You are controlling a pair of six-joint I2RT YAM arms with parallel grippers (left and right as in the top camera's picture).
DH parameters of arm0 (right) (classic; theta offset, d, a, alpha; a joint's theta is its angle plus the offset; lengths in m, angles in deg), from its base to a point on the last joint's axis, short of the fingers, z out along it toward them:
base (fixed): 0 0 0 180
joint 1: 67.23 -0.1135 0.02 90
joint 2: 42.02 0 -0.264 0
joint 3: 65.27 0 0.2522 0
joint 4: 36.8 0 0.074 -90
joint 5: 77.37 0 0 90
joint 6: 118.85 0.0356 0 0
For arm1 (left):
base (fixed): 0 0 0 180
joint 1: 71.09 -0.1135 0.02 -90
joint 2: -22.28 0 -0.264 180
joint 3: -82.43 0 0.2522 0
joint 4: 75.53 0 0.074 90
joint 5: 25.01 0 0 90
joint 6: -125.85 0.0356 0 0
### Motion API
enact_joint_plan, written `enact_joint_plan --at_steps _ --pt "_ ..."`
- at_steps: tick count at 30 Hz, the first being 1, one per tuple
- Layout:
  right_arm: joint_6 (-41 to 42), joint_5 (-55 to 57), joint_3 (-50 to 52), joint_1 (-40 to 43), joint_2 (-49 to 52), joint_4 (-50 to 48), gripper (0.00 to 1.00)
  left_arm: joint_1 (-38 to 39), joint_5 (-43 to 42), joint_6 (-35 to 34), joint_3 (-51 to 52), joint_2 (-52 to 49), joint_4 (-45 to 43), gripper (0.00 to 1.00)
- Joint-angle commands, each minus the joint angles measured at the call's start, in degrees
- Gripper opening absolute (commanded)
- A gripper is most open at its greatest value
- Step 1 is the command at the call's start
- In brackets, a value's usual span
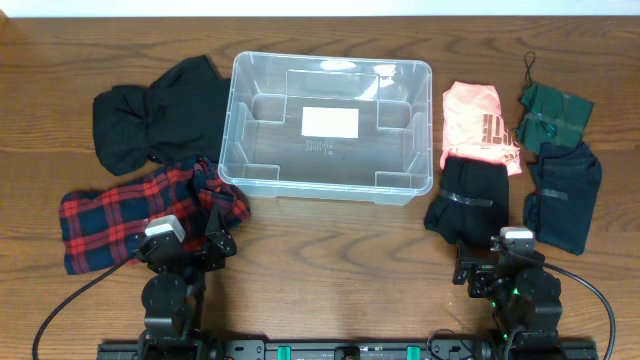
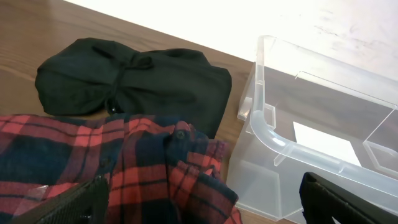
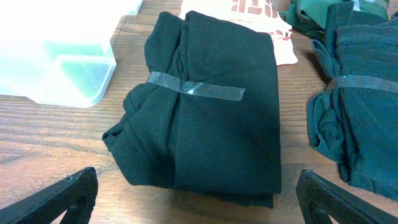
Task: Pack container
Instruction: 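Reach the right gripper to the black folded garment on the right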
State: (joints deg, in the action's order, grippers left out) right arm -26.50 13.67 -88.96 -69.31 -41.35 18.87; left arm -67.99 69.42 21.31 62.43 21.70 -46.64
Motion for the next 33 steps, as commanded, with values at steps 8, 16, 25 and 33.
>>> enact_joint_plan --at_steps 8,16,25,33 --pt "0.37 -0.02 0.04 0.35 -0.28 0.35 0.99 -0.28 -0.39 0.57 1.53 0.35 0.17 0.98" --pt "0.37 -0.02 0.04 0.35 -0.28 0.35 0.99 -0.28 -0.39 0.57 1.53 0.35 0.17 0.98" --pt "0.68 -0.22 0.04 0.35 -0.28 -0.46 0.99 -0.28 -0.39 0.57 1.53 0.35 0.17 0.98" --pt "17.03 -10.34 0.11 0.35 -0.28 -3.93 0.99 -0.28 -0.39 0.57 1.53 0.35 0.17 0.98"
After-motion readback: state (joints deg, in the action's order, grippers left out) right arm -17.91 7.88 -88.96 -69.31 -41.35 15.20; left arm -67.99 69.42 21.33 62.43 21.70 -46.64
